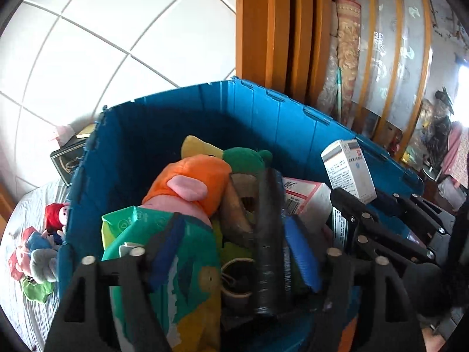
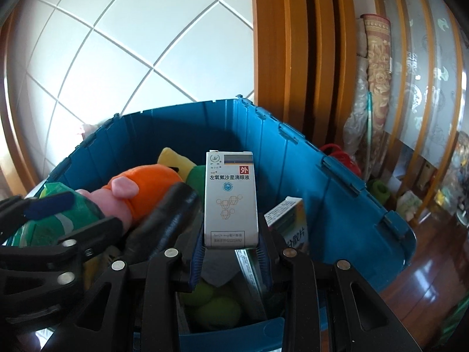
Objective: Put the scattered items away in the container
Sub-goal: 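Open both grippers to drop the flashlight and medicine box into the crate, then withdraw both tools from the crate back toward the bed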
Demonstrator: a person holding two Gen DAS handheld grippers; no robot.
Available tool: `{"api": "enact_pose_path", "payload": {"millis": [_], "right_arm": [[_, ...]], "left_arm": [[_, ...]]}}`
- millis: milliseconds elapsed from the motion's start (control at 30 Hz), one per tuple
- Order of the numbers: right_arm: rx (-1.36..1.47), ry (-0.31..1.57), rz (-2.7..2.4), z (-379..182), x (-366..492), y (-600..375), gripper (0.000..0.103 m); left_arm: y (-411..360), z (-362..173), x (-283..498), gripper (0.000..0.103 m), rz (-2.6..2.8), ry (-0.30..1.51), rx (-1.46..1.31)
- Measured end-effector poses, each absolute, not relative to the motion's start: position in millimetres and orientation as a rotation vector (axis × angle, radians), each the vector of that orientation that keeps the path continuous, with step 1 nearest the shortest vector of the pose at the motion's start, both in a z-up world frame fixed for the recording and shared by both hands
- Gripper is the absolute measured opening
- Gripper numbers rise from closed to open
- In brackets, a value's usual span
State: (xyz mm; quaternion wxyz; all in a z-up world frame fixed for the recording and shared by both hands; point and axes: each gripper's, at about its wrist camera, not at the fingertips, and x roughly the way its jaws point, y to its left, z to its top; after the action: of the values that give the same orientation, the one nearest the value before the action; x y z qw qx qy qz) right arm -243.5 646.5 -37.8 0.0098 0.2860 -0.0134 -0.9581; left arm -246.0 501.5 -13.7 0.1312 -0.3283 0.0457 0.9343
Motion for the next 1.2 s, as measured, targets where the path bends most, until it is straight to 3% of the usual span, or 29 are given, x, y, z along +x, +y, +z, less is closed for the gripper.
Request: {"api": "enact_pose_path", "payload": {"millis": [233, 300, 367, 433, 500, 567, 933, 1200], "right_arm": [[0.839, -0.062, -2.993, -30.6, -233.3, 649.4, 0.060], [0.817, -0.061, -2.998, -27.0, -227.2, 647.9, 0.063], [0.796, -0.059, -3.000, -23.5, -220.8, 644.7, 0.079], [0.772, -0.060, -2.995, -20.5, -213.6, 640.4, 0.084], [0.754, -0.065, -2.989, -16.8, -207.2, 635.0, 0.086], [0.735, -0.067, -2.985, -11.8, -202.1, 628.7, 0.103], [0.560, -0.046, -2.926, 24.3, -172.3, 554.0, 0.103], [0.437, -0.070, -2.833, 39.5, -147.1, 444.5, 0.103]], "left_arm": [[484.6, -0.8, -223.0, 0.084, 2.774, 0.104, -0.862], [478.2, 2.6, -216.0, 0.084, 2.790, 0.088, -0.842], [469.8, 5.9, -208.1, 0.084, 2.807, 0.068, -0.821], [460.0, 9.3, -198.9, 0.087, 2.828, 0.044, -0.800], [450.2, 12.9, -189.9, 0.098, 2.850, 0.023, -0.773], [438.3, 16.7, -179.3, 0.102, 2.885, 0.005, -0.731], [344.1, 25.1, -147.4, 0.102, 3.001, -0.135, -0.658], [218.1, 10.1, -129.7, 0.103, 3.100, -0.254, -0.711]]}}
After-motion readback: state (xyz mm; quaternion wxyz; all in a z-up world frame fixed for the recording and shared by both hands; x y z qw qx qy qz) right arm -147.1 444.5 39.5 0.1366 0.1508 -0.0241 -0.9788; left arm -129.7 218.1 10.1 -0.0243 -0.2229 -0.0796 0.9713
